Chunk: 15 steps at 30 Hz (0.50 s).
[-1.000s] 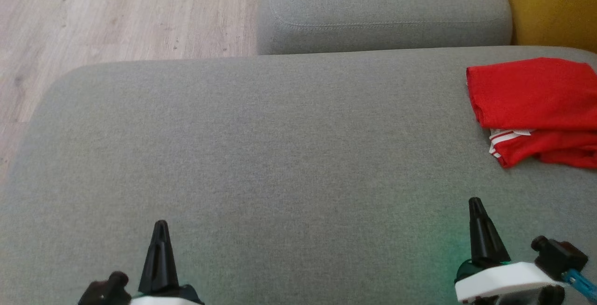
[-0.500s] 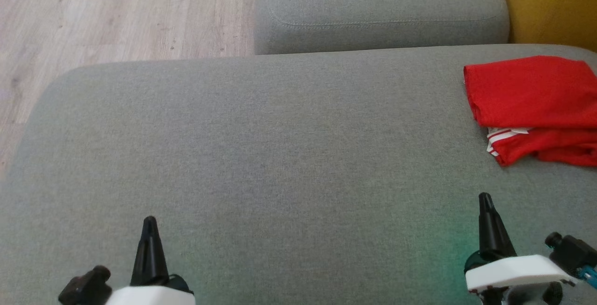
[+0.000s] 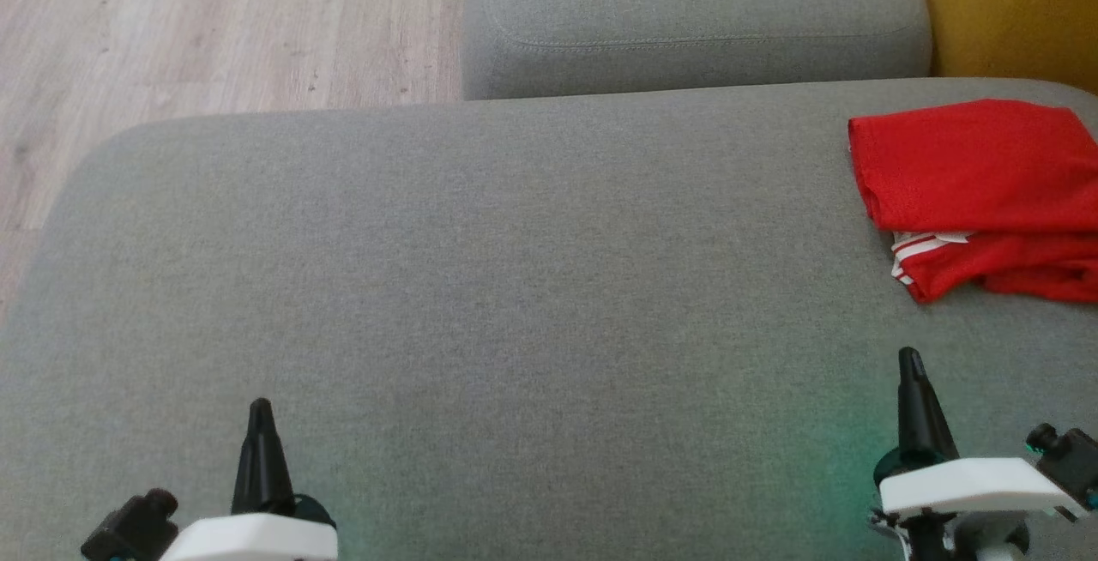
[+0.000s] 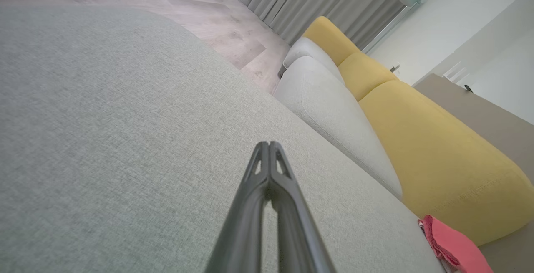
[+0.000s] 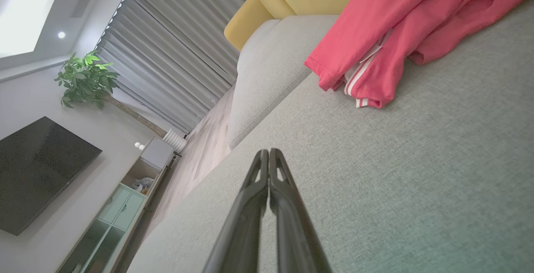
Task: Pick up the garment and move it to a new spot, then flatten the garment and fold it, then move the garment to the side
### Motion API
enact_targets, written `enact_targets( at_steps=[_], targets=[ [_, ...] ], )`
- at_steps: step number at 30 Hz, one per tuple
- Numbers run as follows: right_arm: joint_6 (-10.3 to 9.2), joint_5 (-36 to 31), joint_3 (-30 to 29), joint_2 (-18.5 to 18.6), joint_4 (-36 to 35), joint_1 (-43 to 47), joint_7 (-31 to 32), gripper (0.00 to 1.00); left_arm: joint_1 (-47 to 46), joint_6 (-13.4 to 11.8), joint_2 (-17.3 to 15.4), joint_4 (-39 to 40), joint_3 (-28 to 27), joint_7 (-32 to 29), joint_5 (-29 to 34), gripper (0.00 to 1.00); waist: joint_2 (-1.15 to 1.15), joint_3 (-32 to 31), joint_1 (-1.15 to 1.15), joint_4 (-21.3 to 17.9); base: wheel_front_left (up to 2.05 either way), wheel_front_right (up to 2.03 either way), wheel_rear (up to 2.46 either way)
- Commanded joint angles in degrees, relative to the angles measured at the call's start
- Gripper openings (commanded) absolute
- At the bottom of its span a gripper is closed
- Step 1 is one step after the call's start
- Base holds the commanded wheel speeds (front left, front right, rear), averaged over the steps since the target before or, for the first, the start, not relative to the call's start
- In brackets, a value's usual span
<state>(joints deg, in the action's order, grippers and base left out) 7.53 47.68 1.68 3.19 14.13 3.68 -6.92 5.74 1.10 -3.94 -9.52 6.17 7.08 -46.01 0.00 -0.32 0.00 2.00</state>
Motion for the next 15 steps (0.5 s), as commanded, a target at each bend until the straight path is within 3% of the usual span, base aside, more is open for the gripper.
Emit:
enact_targets(
  at_steps=[1,15],
  targets=[
    [-0.01,1.83,0.14,1.06,-1.64,-3.42,0.56,0.00,-3.42,0.45,-0.78,1.35,-1.54,-0.26,-1.74,0.00,0.00,0.01,0.00,-0.04,0.00,0.00,0.00],
    [-0.02,11.17,-1.03,1.18,-1.36,-4.71,2.78,0.00,-5.13,1.69,-0.88,0.18,-3.19,-2.49,-11.54,0.00,0.00,0.11,0.00,-0.44,0.00,0.00,0.00]
  ],
)
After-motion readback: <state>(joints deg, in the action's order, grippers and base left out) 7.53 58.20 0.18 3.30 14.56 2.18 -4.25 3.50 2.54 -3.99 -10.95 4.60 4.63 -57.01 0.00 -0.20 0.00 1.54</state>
